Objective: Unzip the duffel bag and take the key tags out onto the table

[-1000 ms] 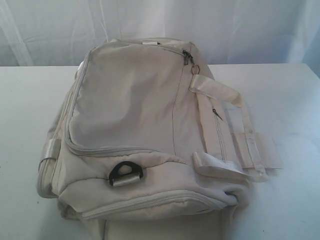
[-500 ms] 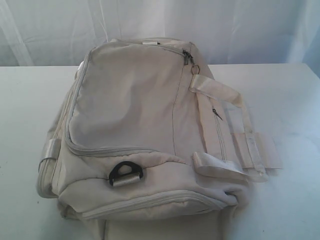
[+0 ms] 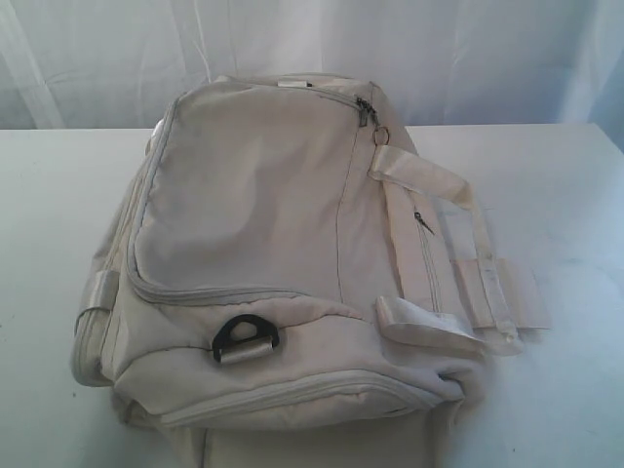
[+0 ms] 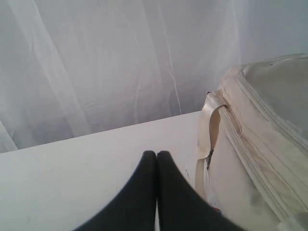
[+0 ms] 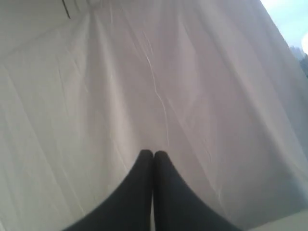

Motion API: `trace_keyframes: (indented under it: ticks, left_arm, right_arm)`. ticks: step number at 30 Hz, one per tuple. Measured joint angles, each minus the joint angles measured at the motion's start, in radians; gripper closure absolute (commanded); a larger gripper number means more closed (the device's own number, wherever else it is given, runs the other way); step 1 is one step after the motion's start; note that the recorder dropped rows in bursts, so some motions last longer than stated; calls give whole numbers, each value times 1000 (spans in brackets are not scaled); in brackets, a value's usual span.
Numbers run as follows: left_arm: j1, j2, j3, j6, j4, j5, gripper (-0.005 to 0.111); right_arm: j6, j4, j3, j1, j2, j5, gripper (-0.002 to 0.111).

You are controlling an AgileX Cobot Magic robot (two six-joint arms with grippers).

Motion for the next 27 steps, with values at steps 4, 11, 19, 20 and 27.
trace_keyframes:
  ticks: [4,11,19,20,27]
  left_arm:
    - [0,0,0,0,0,-2,107]
    - [0,0,0,0,0,-7,107]
    - [0,0,0,-2,0,-7,107]
    - [0,0,0,-2,0,-7,107]
    - [0,0,0,-4,0,-7,107]
  right_arm:
    - [-24,-19,-155,0,206,97,108]
    - [-134,-57,-519,11,662,477,108]
    - [-709,291,-843,128,1075,905,108]
    - [-770,326,-880,139,1111,942,108]
    - [-880,400,-1198,164,1406,1165,108]
